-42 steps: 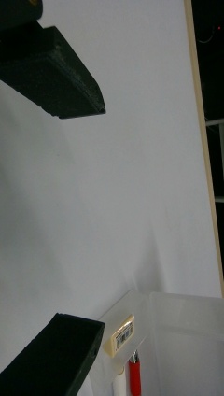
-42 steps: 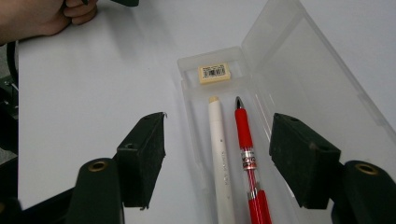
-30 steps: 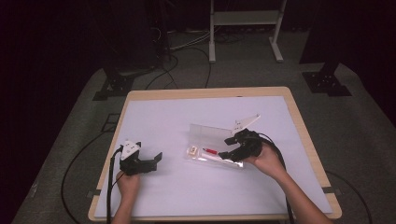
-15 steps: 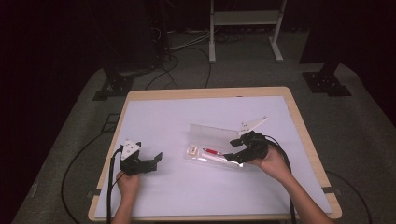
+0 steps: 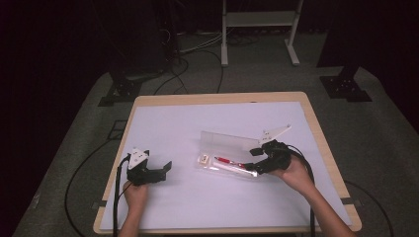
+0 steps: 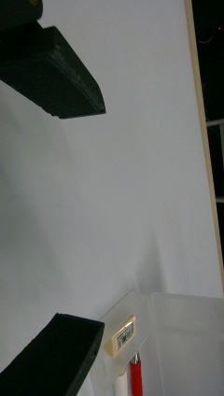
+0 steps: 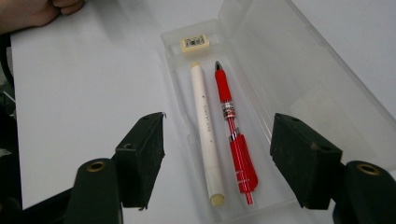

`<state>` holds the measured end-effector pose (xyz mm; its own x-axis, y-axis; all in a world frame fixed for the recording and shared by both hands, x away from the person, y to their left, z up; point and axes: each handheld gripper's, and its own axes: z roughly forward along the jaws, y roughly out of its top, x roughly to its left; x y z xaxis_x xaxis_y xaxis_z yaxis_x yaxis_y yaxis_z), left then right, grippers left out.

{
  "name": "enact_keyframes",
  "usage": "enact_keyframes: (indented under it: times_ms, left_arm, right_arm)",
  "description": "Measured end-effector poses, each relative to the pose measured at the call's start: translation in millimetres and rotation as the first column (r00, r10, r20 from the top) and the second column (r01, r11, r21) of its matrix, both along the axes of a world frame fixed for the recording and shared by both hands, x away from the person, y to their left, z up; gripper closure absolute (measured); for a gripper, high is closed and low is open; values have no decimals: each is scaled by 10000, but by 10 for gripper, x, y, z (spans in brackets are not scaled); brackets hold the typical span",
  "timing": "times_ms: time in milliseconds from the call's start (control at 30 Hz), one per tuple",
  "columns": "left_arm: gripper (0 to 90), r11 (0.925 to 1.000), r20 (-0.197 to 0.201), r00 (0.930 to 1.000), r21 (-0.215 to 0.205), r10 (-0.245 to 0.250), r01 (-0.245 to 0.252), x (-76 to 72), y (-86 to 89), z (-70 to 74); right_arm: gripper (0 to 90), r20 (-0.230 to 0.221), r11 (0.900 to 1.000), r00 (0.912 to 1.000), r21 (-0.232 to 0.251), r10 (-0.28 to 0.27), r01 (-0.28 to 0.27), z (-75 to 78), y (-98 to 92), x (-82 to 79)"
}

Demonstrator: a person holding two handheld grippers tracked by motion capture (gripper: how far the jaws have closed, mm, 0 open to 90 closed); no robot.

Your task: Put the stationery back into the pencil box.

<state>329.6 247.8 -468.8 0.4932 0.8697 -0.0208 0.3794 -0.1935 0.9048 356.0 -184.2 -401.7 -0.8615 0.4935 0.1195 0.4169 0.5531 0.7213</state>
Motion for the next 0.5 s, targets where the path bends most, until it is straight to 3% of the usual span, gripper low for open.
enact_keyframes:
  times_ms: [500]
  left_arm:
    - [0, 10000, -13, 10000, 9, -5, 5, -2, -4, -1]
  right_arm:
    - [341, -29, 9994, 9994, 13, -357, 357, -53, -217, -52]
